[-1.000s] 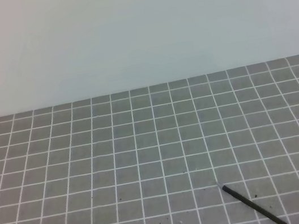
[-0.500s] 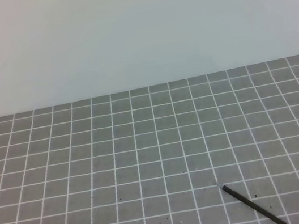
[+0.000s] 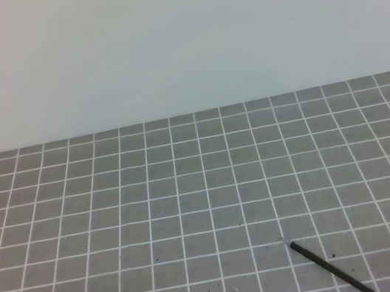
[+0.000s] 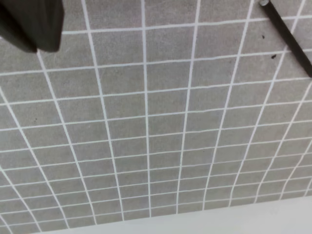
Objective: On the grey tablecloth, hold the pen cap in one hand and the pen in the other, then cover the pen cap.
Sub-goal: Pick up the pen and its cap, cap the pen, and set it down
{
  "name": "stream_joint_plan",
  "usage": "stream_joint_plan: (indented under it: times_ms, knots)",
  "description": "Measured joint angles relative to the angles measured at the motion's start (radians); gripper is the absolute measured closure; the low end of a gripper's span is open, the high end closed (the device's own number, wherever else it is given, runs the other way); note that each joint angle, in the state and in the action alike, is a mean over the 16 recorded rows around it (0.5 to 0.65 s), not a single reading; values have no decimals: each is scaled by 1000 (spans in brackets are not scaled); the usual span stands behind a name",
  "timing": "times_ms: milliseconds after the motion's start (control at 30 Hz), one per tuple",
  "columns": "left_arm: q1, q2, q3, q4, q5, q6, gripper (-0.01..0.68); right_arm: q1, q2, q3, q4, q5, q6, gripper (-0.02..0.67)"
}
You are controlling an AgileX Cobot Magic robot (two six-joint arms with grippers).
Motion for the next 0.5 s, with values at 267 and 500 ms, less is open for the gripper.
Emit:
stream_joint_plan:
  times_ms: [267,500]
  knots:
    - [0,0,0,0,-1,0,676,0,0,0,0,0,0,641]
    - [0,0,0,-26,-48,0,676,0,0,1,7,-11,0,641]
